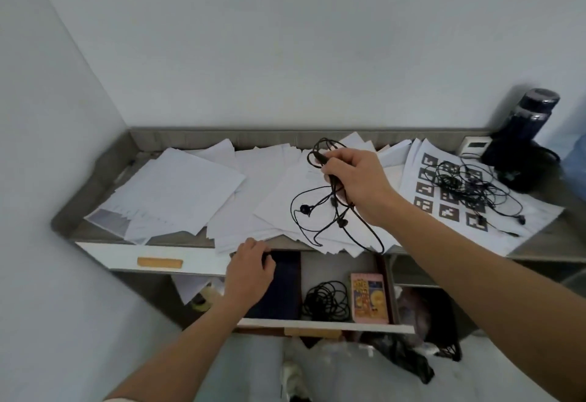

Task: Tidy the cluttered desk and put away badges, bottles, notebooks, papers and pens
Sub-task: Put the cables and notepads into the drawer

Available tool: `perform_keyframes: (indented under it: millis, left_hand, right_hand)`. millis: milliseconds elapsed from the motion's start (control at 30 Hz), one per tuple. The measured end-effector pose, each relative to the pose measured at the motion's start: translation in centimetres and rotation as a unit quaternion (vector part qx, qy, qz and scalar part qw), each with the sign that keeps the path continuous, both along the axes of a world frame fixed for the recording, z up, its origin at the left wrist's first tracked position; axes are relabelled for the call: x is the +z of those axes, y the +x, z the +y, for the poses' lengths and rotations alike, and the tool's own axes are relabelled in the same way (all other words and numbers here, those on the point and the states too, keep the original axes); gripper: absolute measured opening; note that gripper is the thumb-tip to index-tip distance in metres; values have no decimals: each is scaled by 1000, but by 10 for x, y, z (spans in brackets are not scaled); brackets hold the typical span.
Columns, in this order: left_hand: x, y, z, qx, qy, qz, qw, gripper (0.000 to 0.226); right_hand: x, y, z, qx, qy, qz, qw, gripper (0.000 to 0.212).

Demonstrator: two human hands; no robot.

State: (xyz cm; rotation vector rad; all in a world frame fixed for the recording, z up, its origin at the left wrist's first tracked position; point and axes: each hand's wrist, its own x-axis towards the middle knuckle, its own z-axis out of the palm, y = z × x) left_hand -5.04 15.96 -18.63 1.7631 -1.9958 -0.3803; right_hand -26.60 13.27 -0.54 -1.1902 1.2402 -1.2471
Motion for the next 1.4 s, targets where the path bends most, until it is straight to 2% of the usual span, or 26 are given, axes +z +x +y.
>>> perform_keyframes:
  millis: [133, 233, 300, 367, 433, 533, 633, 700, 800, 833, 900, 967, 1000, 1067, 1133, 1167, 1233, 1267, 1333, 1367, 1400]
  left_hand:
    - [-22, 16, 32, -11, 111, -97, 989, 26]
    - [-36, 29, 44, -23, 190, -139, 972, 30]
    - [-43, 36, 50, -27, 232, -131, 964, 30]
    - [-47, 39, 52, -32, 240, -132, 961, 30]
    - [-48, 41, 53, -38, 234, -137, 962, 32]
    - [-51, 45, 51, -51, 247, -129, 959, 33]
    - [-52, 48, 43, -55, 275, -99, 955, 30]
    - [-53, 48, 36, -61, 282, -98, 953, 29]
    - [-55, 47, 25, -66, 292, -109, 948, 27]
    - [-57, 47, 23, -67, 297, -110, 946, 27]
    - [-57, 46, 17, -69, 307, -109, 943, 27]
    - [-57, 45, 12, -61, 320, -91, 941, 27]
    - [-56, 45, 10, -55, 329, -74, 940, 26]
    - [-57, 45, 4, -27, 335, -28, 941, 24]
    - [-58, 43, -2, 32, 351, 61, 934, 23]
    - [-60, 43, -4, 69, 361, 122, 922, 22]
    - [-59, 41, -8, 135, 383, 214, 889, 22]
    - [-58, 40, -10, 153, 387, 233, 879, 24]
    - [-58, 36, -13, 168, 384, 261, 869, 28]
    - [-57, 32, -14, 170, 378, 268, 870, 29]
    - [-57, 28, -15, 162, 377, 271, 871, 29]
  right_hand:
    - [-28, 9, 16, 36, -3, 35, 999, 15]
    - [-82, 8, 21, 75, -21, 215, 974, 13]
    - [-129, 4, 26, 112, 7, 345, 932, 21]
    - [-170, -2, 35, 157, 50, 432, 887, 30]
    - [-198, -7, 43, 226, 114, 479, 840, 41]
    - [-212, -12, 48, 354, 191, 539, 740, 51]
    - [-199, -8, 43, 358, 151, 614, 687, 47]
    - [-177, -2, 36, 277, 58, 662, 694, 33]
    - [-152, 7, 19, 110, -56, 629, 768, 23]
    - [-150, 8, 10, 78, -54, 602, 793, 27]
    - [-157, 10, -8, 68, 11, 564, 823, 51]
    - [-166, 13, -17, 103, 68, 568, 814, 72]
    - [-170, 16, -19, 116, 66, 577, 806, 72]
    - [-176, 22, -14, 135, 9, 596, 791, 58]
    - [-184, 23, 1, 146, -69, 591, 791, 42]
    - [-191, 22, 11, 154, -103, 585, 790, 36]
    - [-210, 14, 35, 192, -114, 590, 776, 31]
    - [-217, 9, 45, 223, -66, 601, 765, 31]
    - [-230, -3, 54, 272, 89, 623, 728, 30]
    - [-237, -10, 52, 274, 153, 620, 719, 27]
    - [-243, -14, 47, 257, 196, 602, 730, 24]
